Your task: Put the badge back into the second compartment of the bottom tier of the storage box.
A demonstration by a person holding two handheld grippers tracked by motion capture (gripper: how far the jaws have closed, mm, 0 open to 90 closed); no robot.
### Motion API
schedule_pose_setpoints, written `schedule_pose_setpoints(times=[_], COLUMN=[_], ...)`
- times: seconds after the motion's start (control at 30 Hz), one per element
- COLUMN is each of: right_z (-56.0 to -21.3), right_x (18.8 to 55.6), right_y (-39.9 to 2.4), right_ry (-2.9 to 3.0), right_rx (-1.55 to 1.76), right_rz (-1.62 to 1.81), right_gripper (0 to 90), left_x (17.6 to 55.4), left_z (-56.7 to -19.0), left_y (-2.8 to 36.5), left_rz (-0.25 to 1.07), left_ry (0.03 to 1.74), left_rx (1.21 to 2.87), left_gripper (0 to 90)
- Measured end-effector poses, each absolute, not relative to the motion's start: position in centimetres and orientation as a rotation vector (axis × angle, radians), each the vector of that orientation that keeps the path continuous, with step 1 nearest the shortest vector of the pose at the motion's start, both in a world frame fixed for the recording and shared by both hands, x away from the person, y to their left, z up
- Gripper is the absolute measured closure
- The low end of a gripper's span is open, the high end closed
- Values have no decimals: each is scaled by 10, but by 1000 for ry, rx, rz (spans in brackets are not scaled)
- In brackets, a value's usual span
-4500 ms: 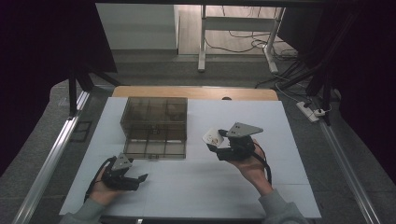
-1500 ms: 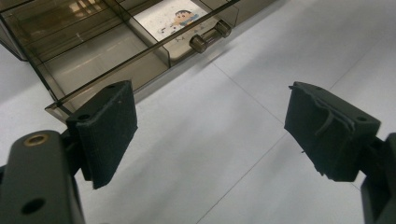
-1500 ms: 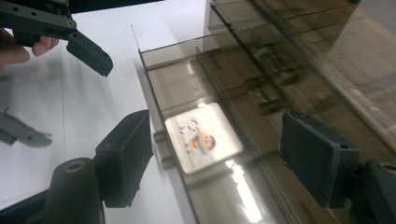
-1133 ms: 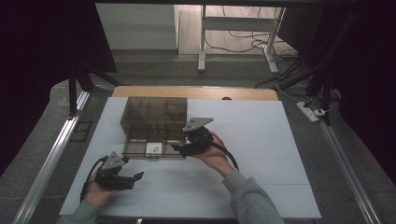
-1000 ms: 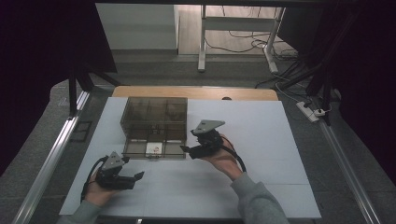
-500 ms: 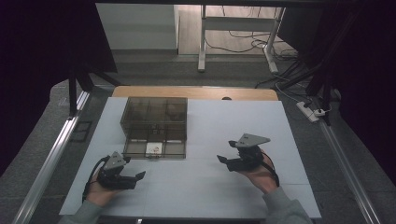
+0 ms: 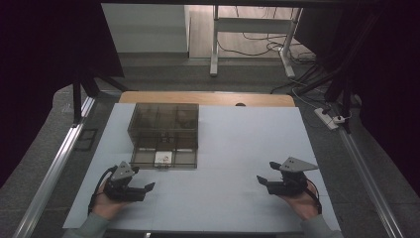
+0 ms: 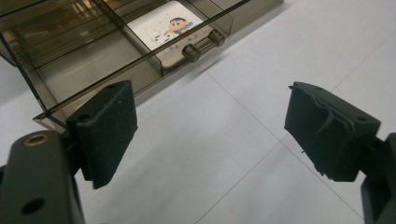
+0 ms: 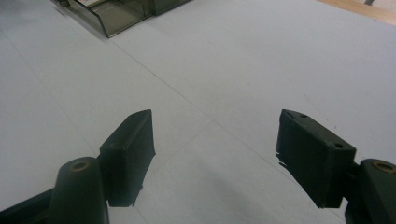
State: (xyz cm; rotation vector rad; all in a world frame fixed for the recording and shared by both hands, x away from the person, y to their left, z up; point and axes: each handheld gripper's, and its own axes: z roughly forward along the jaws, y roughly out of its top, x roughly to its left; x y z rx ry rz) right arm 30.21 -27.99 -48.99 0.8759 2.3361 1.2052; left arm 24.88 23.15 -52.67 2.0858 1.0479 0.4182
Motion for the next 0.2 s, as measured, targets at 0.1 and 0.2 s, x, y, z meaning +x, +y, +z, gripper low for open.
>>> schedule_pose_setpoints(times=[0.1,0.2], right_z=[-491,-491], right_x=[302,302], right_y=[-281,-281], right_ry=[2333,2330], right_rx=[870,865], right_rz=[1209,1213], right_gripper=[266,262], left_x=[249,249], left_z=[-527,-527], left_y=[232,232], left_rz=[418,419], left_ry=[1047,1047], left_rx=[2086,2083], left_gripper=[168,168])
